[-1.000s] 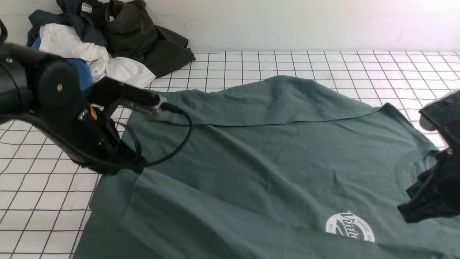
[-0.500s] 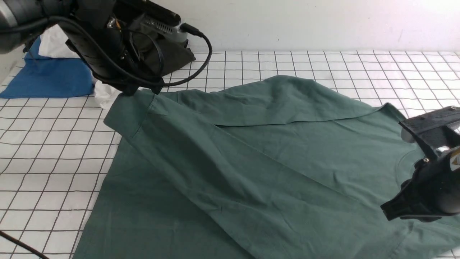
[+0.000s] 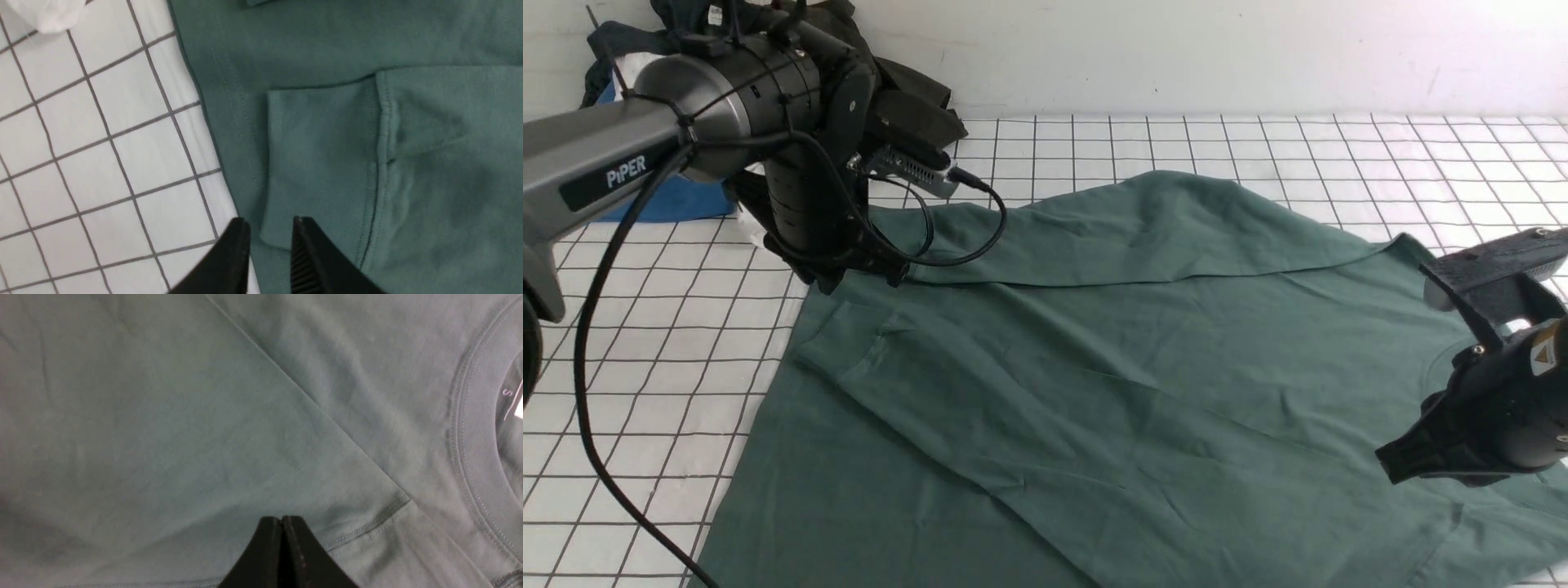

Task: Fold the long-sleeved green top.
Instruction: Use the left arm to drag and place the cuff at the centered position on the left edge of the fabric, then use the left arm to clamp the cuff farthest from it

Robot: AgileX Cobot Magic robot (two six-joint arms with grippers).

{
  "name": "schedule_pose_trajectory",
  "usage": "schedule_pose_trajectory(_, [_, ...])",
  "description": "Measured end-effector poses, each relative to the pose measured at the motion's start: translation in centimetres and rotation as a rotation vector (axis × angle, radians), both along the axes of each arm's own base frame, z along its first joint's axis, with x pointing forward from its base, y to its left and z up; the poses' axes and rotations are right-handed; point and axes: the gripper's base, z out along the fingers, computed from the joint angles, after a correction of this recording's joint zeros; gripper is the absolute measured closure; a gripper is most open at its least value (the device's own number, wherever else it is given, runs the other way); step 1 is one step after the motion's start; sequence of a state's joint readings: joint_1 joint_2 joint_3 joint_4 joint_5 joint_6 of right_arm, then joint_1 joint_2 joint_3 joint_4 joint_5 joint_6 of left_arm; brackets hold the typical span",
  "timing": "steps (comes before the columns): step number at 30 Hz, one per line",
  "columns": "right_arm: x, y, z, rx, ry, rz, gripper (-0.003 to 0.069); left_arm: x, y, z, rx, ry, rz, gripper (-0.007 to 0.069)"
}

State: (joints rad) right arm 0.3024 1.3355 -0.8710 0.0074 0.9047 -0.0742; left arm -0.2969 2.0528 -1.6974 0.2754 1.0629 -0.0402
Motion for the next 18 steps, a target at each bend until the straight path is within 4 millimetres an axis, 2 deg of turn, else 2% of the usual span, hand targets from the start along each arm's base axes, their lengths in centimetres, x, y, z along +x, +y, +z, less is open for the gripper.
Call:
schedule_pose_trajectory(2, [0.1,0.0,0.0,0.001,-0.004,0.000,0.0663,0.2,-0.1,-0.3,0.000,0.005,0.005,0.0410])
schedule_pose_trajectory(4, [0.4,0.1,0.6,0.007,-0.022,0.000,0.0653,0.7,-0.1,-0.3,-0.013,-0.006,0.012,0.0298])
schedule_pose_trajectory(6, [0.8,0.3,1.7,0.016,-0.050,0.000,0.0645,1.3,0.2,0.0,-0.054,-0.022,0.035,0.0236])
schedule_pose_trajectory(8, [1.1,0.3,2.4,0.022,-0.071,0.000,0.0640,1.7,0.5,0.2,-0.082,-0.031,0.054,0.0213])
schedule_pose_trajectory(10, [2.0,0.6,4.5,0.043,-0.141,0.000,0.0624,3.1,2.1,0.5,-0.168,-0.054,0.115,0.0183])
schedule_pose_trajectory(13, [2.8,0.9,6.4,0.060,-0.202,0.001,0.0610,5.0,3.5,0.4,-0.262,-0.096,0.157,0.0179])
schedule_pose_trajectory(15, [3.3,1.0,7.1,0.062,-0.225,0.004,0.0604,6.0,3.8,-0.3,-0.306,-0.110,0.167,0.0179])
schedule_pose_trajectory(18, [4.3,1.3,7.5,0.062,-0.234,0.007,0.0597,7.7,3.3,-2.1,-0.366,-0.125,0.163,0.0179])
